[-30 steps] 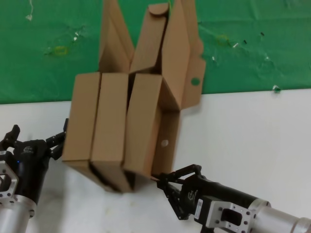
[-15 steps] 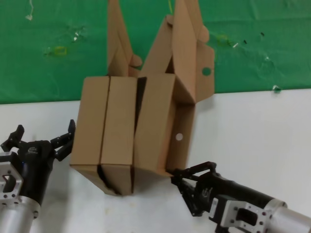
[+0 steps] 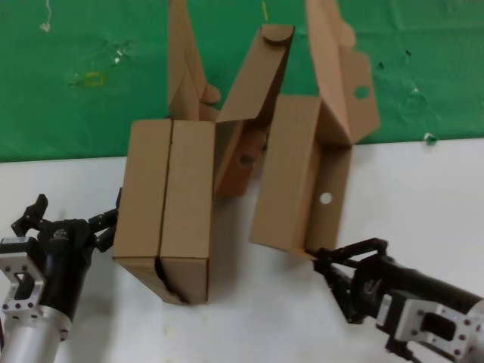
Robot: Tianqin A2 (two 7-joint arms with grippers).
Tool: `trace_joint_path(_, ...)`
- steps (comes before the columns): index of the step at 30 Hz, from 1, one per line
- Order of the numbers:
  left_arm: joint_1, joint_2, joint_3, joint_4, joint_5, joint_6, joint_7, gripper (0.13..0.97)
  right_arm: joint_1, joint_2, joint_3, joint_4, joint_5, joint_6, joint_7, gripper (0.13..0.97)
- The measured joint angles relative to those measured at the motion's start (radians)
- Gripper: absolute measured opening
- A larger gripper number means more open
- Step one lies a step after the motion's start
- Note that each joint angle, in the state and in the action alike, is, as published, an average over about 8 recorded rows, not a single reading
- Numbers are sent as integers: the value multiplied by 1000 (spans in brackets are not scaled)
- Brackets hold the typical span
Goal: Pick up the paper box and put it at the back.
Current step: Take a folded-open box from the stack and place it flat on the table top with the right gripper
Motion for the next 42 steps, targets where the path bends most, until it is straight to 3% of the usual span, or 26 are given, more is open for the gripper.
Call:
trace_joint_path(8, -1, 0, -1, 5, -7, 5, 0, 966, 25, 77, 100, 38, -65, -88, 71, 149)
trace_joint_path(16, -3, -1, -12, 13, -16, 15, -2, 966, 249, 165, 123, 47, -235, -323, 210, 149)
trace_joint_path(23, -3, 0, -25, 27, -30, 30, 1, 966, 548, 198, -19, 22, -480, -624, 333, 149)
trace_joint_path(30, -3, 0, -42, 51, -52, 50, 16, 966, 771, 128, -190, -103, -696, -846, 355, 149)
trace_joint_path(35, -5, 0, -56, 73, -65, 66, 27, 966, 867, 51, -274, -234, -821, -882, 352, 148)
trace_joint_path(42, -10, 0, -73, 100, -76, 81, 40, 966, 927, -46, -340, -429, -992, -783, 365, 148)
